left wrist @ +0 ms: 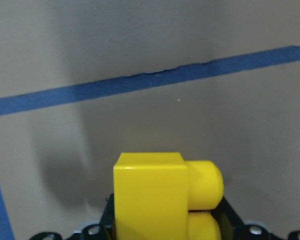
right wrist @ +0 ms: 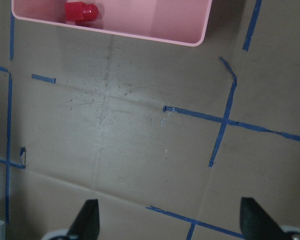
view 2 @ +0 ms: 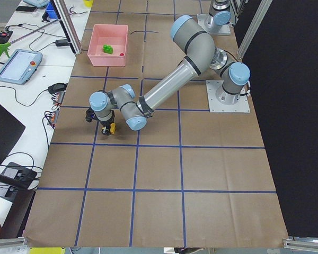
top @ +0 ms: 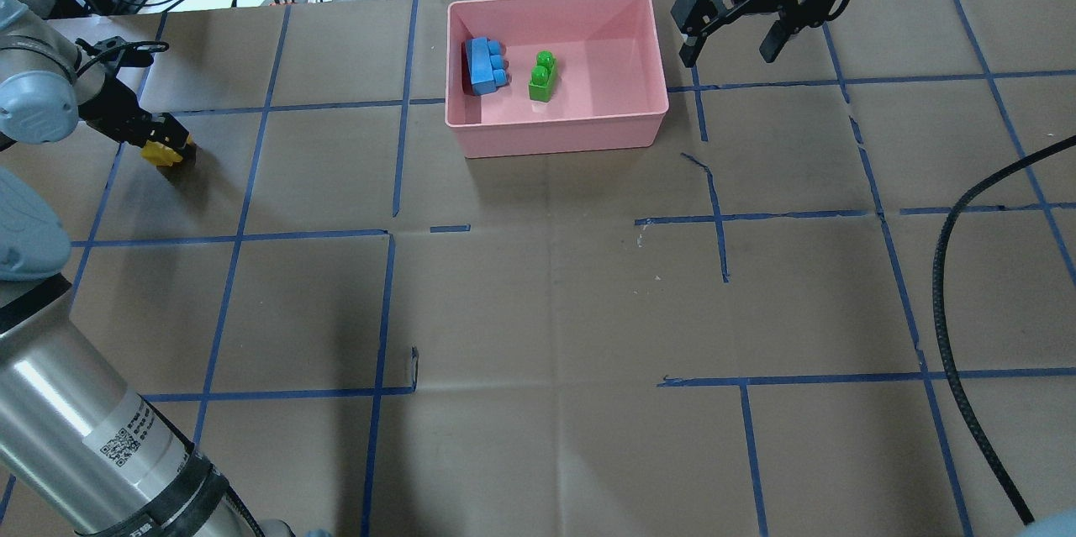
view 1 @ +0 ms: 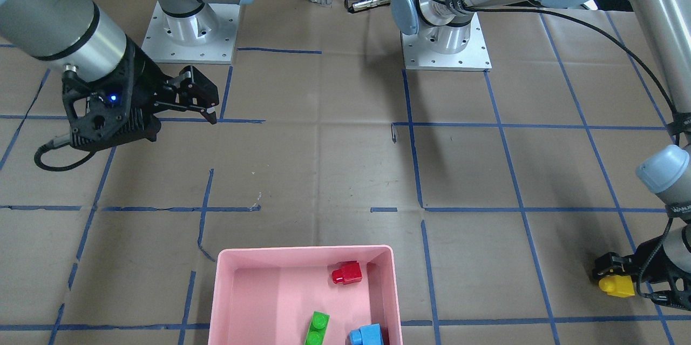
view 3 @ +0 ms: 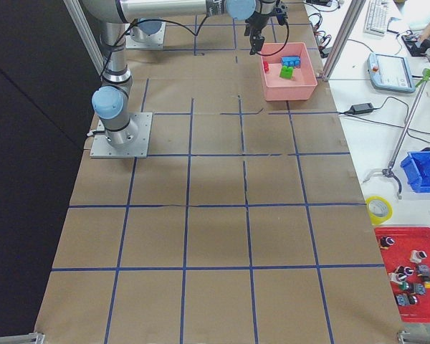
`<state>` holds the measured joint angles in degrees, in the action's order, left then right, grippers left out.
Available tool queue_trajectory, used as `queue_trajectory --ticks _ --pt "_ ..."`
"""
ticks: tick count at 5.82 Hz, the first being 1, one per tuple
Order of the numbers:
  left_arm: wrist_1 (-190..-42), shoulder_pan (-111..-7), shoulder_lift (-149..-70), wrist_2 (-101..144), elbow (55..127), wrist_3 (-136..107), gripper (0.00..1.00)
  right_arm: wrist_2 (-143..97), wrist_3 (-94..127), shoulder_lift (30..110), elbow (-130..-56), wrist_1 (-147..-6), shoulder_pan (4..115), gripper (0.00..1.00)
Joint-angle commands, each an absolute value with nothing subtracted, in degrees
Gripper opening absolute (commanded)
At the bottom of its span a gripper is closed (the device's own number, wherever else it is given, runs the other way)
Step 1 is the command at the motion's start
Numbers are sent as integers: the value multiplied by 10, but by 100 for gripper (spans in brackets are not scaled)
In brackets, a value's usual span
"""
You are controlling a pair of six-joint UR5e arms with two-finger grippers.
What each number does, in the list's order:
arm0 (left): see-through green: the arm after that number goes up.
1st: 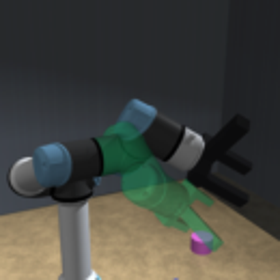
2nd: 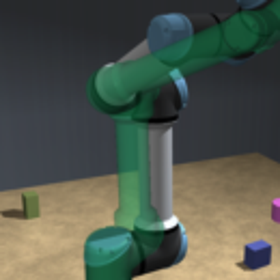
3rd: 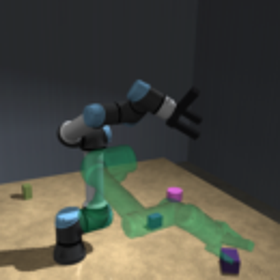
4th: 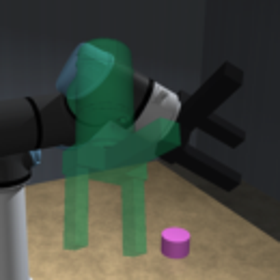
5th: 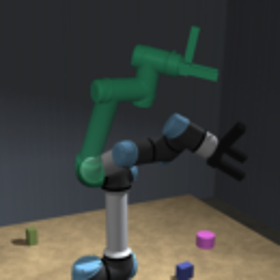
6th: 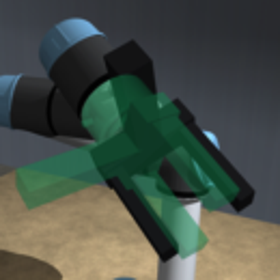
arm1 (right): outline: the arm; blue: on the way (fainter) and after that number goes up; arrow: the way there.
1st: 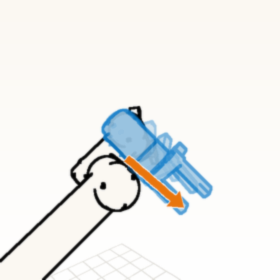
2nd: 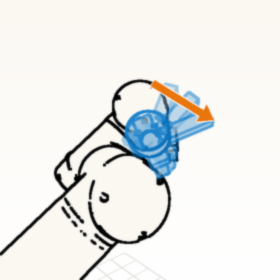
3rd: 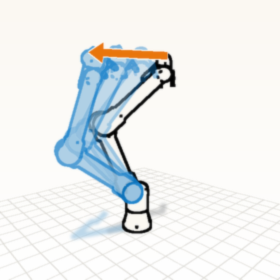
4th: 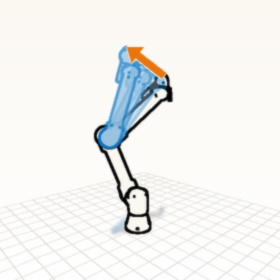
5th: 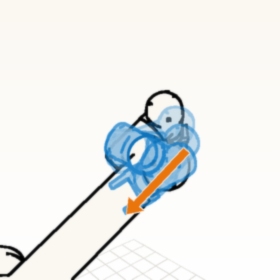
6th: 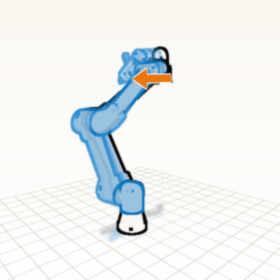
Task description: Put all blocks into box
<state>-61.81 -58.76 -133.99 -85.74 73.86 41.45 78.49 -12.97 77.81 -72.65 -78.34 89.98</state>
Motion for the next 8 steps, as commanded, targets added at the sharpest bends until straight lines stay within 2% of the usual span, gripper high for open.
queue_trajectory --ticks 1,3,4,5,8 --pt "-619 -589 -1303 -865 734 411 32 794 -134 833 -749 -762 900 100" --pt "-639 -628 -1280 -889 682 389 32 805 -134 925 -870 -787 896 100" --pt "-649 -671 -1278 -906 650 347 32 839 -136 957 -935 -868 887 100" --pt "-661 -717 -1277 -906 641 253 32 920 -128 975 -972 -870 886 100" --pt "-664 -918 -1260 -865 642 -167 35 913 35 976 -969 -899 896 100"
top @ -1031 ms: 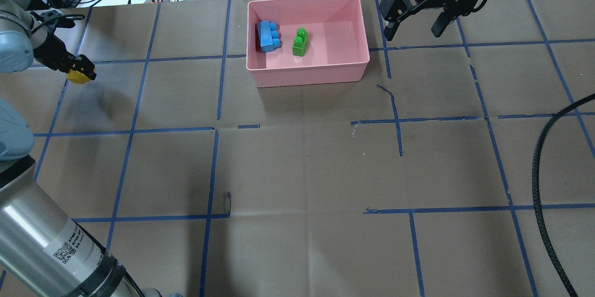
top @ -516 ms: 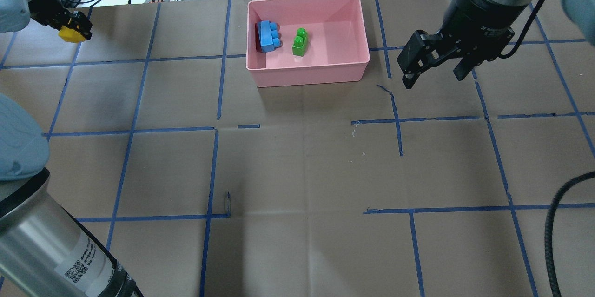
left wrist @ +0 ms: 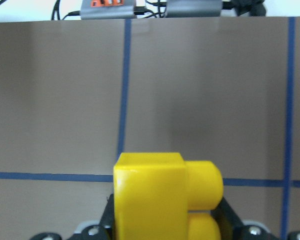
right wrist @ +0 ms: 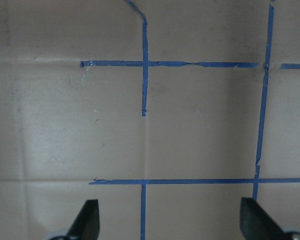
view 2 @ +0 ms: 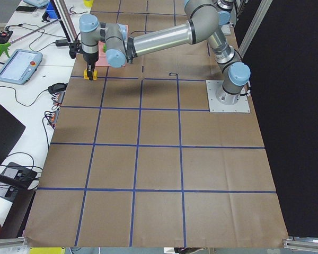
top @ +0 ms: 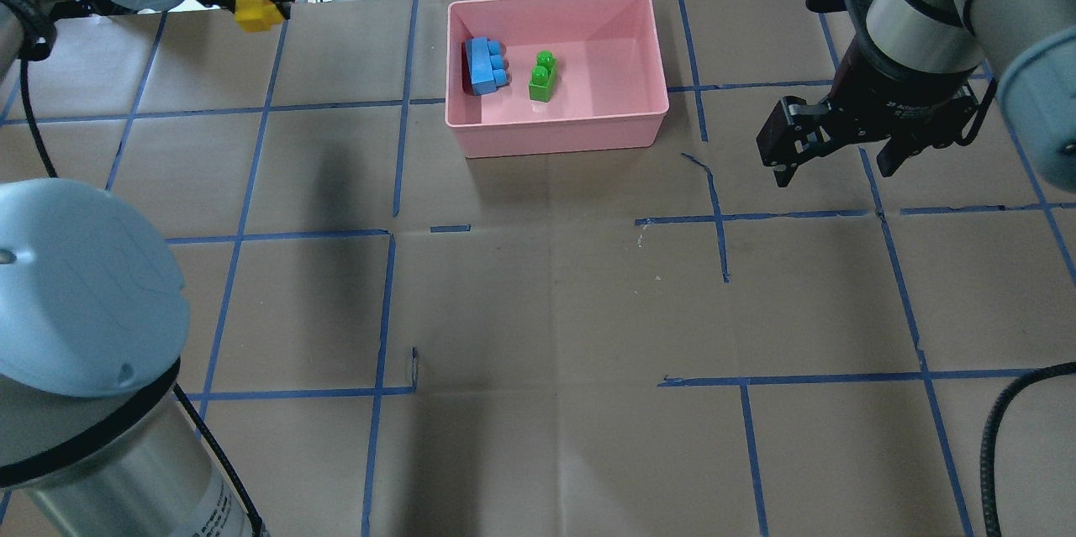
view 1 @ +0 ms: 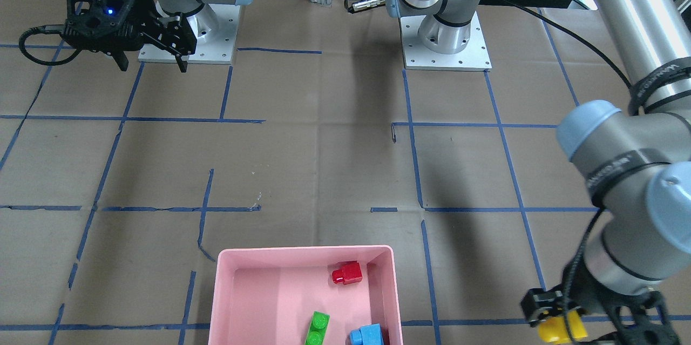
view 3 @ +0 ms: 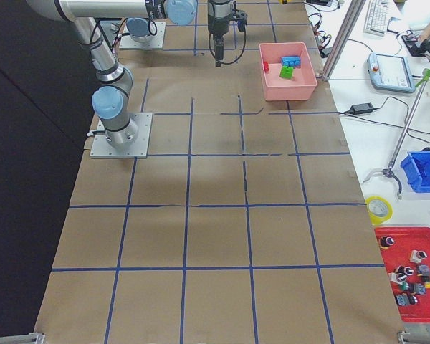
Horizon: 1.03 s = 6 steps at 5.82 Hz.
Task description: Put all blocks into box
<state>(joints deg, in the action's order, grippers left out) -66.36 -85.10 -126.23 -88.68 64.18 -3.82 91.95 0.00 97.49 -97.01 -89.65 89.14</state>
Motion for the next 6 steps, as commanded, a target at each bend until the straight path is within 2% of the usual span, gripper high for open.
queue_trajectory --ticks 1,3,4,5,6 --pt "-656 -960 -1264 -820 641 -271 34 884 42 976 -969 -906 920 100" --pt "-638 -991 -1283 -802 642 -297 34 891 59 971 -979 -918 933 100" --pt "-598 -998 -1307 -807 644 -316 51 889 58 970 -981 -917 933 100" --pt "-559 -1005 -1310 -821 649 -313 85 890 59 965 -983 -917 933 100" --pt "-567 -1005 -1304 -840 650 -304 100 891 59 964 -984 -917 933 100"
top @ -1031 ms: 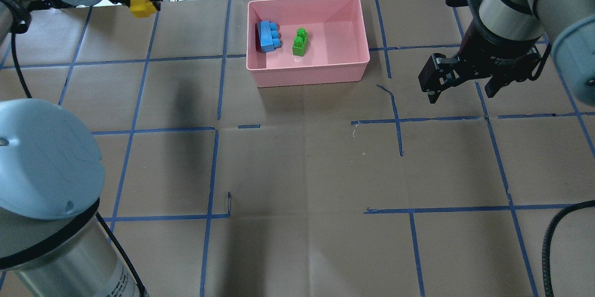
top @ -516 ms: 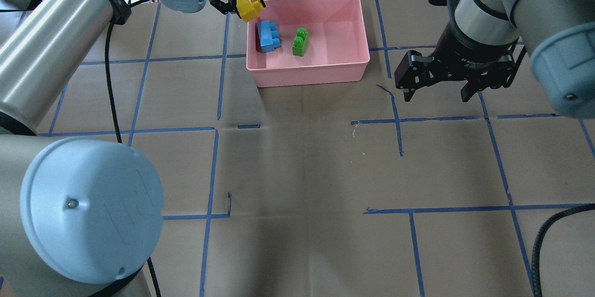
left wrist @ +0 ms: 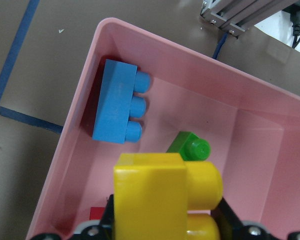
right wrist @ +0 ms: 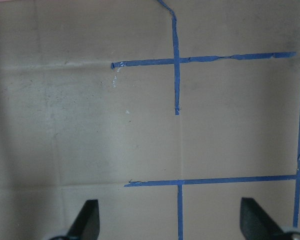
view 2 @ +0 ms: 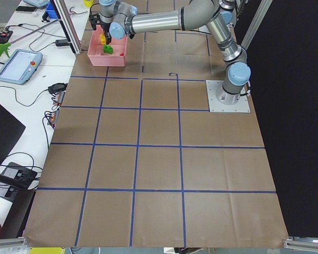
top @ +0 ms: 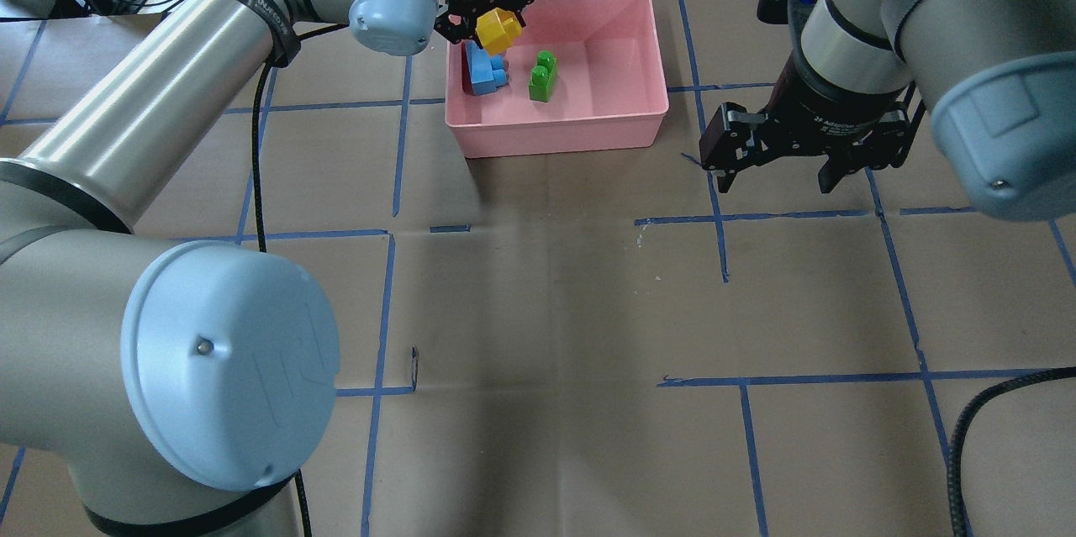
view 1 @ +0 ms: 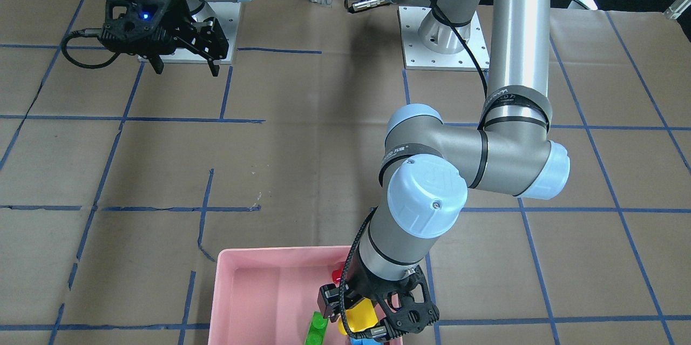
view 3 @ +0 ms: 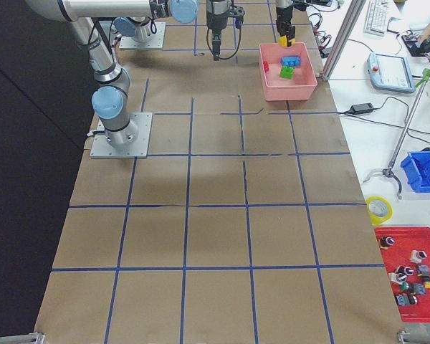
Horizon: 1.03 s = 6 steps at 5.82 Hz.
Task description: Put all blocks into box
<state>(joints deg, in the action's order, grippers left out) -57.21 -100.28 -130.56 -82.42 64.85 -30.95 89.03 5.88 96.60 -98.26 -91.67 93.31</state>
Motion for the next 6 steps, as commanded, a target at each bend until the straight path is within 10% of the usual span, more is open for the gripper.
queue_trajectory --ticks 1,6 --pt "-569 -1005 -1292 -843 653 -277 100 891 58 964 -984 -917 933 100" --pt "-766 -989 -1042 -955 856 -100 100 892 58 963 -984 -914 933 100"
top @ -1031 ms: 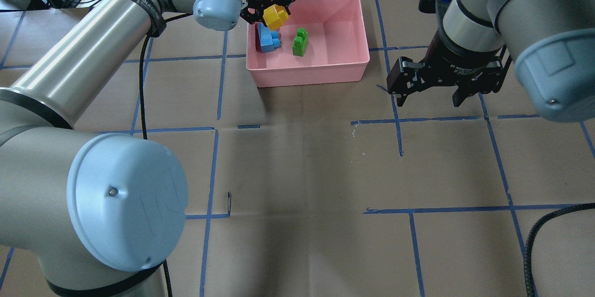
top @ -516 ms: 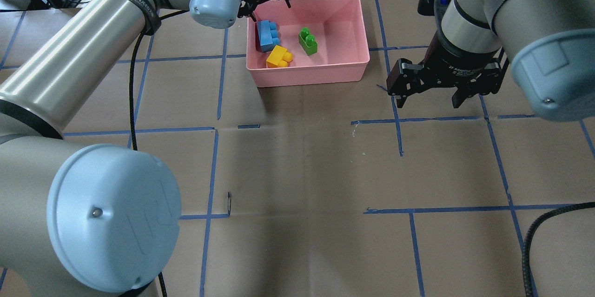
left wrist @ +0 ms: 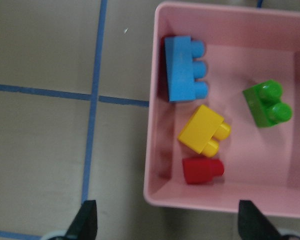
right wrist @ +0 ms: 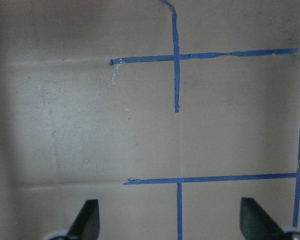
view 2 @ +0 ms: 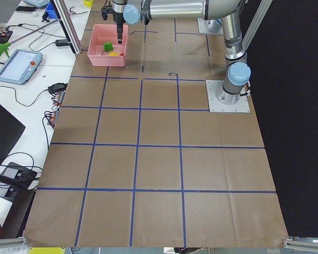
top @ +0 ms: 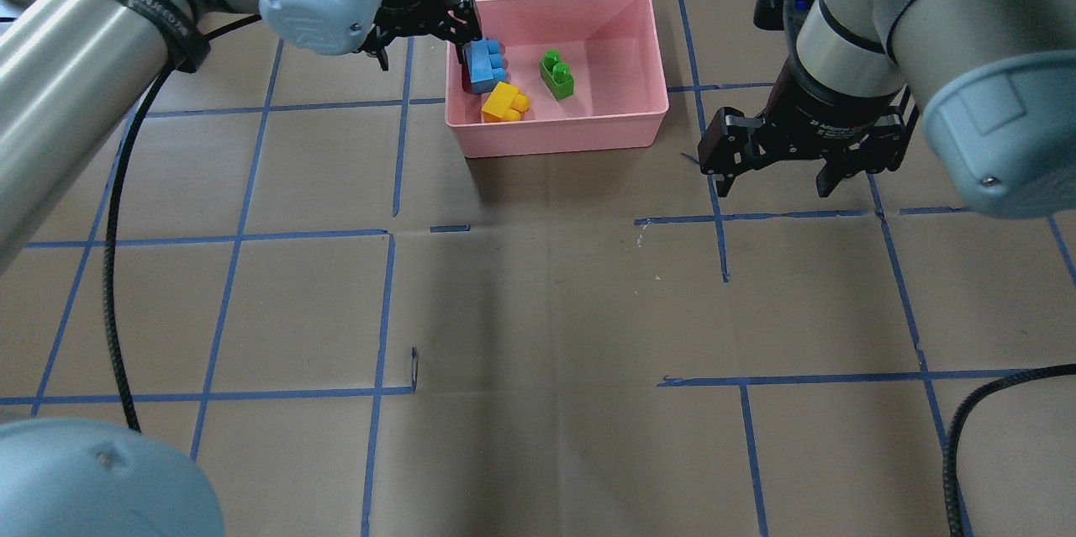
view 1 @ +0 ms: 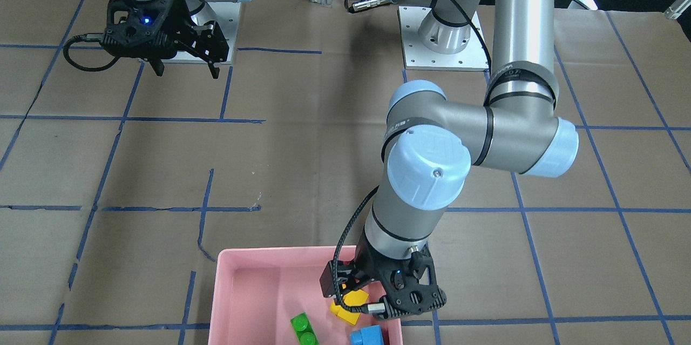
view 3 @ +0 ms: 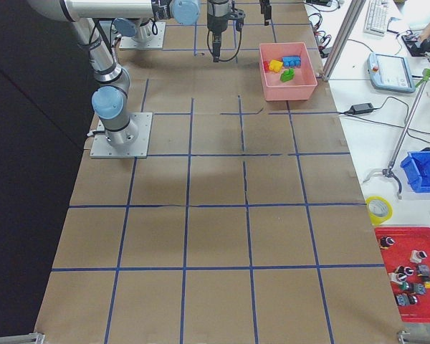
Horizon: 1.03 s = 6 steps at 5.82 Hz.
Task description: Put all blocks into box
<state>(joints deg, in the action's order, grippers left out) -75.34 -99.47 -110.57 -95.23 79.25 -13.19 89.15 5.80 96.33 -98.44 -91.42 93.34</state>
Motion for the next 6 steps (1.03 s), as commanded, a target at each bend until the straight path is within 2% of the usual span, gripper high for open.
queue_trajectory --ticks 1,2,4,6 --pt "-788 -964 -976 -954 911 -89 100 894 57 963 -984 -915 933 100" --pt "-856 -922 -935 -928 920 -31 100 894 57 963 -983 -916 933 100" --pt "-896 -875 -883 -896 923 58 100 893 57 962 -984 -917 933 100" --pt "-899 -876 -883 -879 914 51 100 892 57 962 -984 -918 933 100"
